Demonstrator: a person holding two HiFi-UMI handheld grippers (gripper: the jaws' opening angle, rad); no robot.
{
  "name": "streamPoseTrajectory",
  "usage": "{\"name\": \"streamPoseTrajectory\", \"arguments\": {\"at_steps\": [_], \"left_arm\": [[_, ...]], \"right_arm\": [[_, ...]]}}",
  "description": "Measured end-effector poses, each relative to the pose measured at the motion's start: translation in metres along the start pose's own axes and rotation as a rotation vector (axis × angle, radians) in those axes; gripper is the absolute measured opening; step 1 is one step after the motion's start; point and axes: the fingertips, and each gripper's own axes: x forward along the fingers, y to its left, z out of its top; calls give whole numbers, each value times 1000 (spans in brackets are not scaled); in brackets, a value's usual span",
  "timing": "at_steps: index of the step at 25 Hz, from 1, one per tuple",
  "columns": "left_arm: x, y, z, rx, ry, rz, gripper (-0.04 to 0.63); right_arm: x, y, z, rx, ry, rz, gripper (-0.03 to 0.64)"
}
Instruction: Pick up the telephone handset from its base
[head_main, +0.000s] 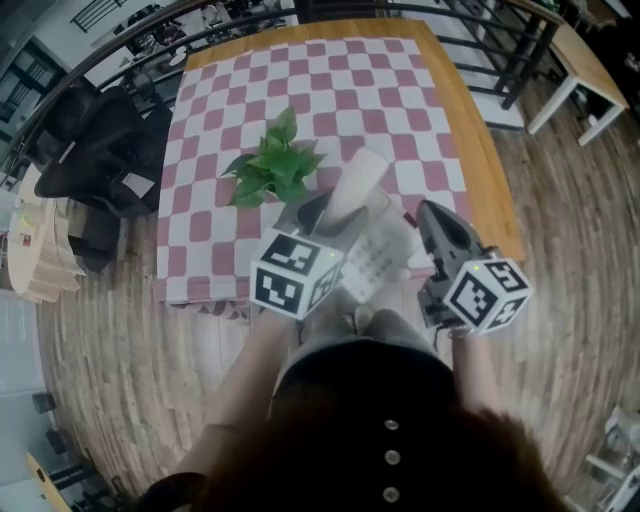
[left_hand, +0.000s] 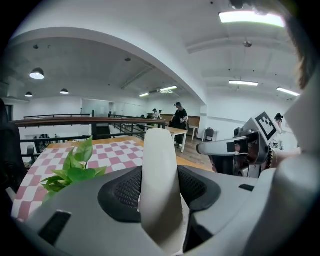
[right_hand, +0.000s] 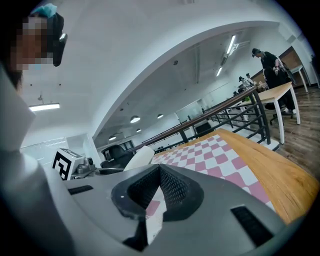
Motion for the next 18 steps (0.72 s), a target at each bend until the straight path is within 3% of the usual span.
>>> {"name": "streamPoseTrajectory", "arguments": {"at_steps": [4,10,18], "left_arm": [[-17,6,11,-16,-76,14,221],[-43,16,26,-134,-239,21,221],[-72,22,26,-175,-365,12,221]], "right_arm": [[7,12,7,-16,-7,36,11],[19,31,6,-26,6,103,9],[24,44,9,-45,17,157,11]]}}
